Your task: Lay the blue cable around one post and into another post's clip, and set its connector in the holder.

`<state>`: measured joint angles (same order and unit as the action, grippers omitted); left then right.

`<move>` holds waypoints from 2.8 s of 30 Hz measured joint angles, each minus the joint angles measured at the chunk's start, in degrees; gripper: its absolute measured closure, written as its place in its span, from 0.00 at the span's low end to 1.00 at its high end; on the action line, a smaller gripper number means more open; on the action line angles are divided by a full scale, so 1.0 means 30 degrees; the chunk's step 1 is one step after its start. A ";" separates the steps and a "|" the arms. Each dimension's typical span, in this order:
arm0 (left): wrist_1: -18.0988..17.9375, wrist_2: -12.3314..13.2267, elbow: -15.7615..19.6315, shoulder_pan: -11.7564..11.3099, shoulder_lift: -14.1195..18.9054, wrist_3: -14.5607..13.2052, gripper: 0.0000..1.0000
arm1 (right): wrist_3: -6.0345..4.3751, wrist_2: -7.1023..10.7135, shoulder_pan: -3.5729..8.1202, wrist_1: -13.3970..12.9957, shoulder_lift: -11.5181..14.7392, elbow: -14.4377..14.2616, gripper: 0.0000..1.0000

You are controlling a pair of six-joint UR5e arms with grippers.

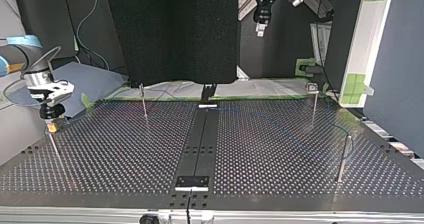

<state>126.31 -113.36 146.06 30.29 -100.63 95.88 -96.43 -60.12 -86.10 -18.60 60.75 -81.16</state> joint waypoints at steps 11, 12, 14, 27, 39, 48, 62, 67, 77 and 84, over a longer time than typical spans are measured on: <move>0.0000 -0.0004 0.0004 -0.0036 0.0003 0.0000 0.00 | -0.0001 0.0000 0.0000 0.0000 0.0001 0.0000 0.00; 0.0000 -0.0002 0.0003 -0.0037 0.0004 0.0000 0.00 | -0.0001 0.0001 0.0000 0.0000 0.0000 -0.0001 0.00; 0.0000 0.0003 0.0006 -0.0039 0.0002 0.0000 0.00 | 0.0000 0.0001 0.0000 -0.0001 0.0000 0.0000 0.00; 0.0056 0.0011 0.0025 -0.0039 0.0018 0.0001 0.00 | -0.0001 0.0001 0.0000 -0.0001 0.0000 0.0001 0.00; -0.0368 -0.0028 0.0027 -0.0063 0.0016 0.0151 0.00 | 0.0000 0.0001 0.0000 -0.0001 0.0001 0.0000 0.00; -0.0550 -0.0051 0.0027 -0.0068 0.0016 0.0033 0.00 | 0.0000 0.0001 0.0000 0.0000 0.0000 -0.0001 0.00; -0.0557 -0.0056 0.0027 -0.0069 0.0019 0.0030 0.00 | 0.0000 0.0002 0.0000 -0.0001 0.0001 -0.0001 0.00; -0.0556 -0.0056 0.0027 -0.0069 0.0018 0.0029 0.00 | 0.0001 0.0001 0.0001 0.0000 0.0001 -0.0001 0.00; -0.0557 -0.0056 0.0027 -0.0068 0.0018 0.0029 0.00 | 0.0000 0.0001 0.0000 0.0000 0.0000 0.0001 0.00; -0.0557 -0.0056 0.0027 -0.0068 0.0017 0.0030 0.00 | -0.0001 0.0002 0.0000 -0.0002 0.0000 -0.0001 0.00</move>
<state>124.64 -113.53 146.14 30.08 -100.57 95.97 -96.43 -60.11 -86.10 -18.61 60.75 -81.17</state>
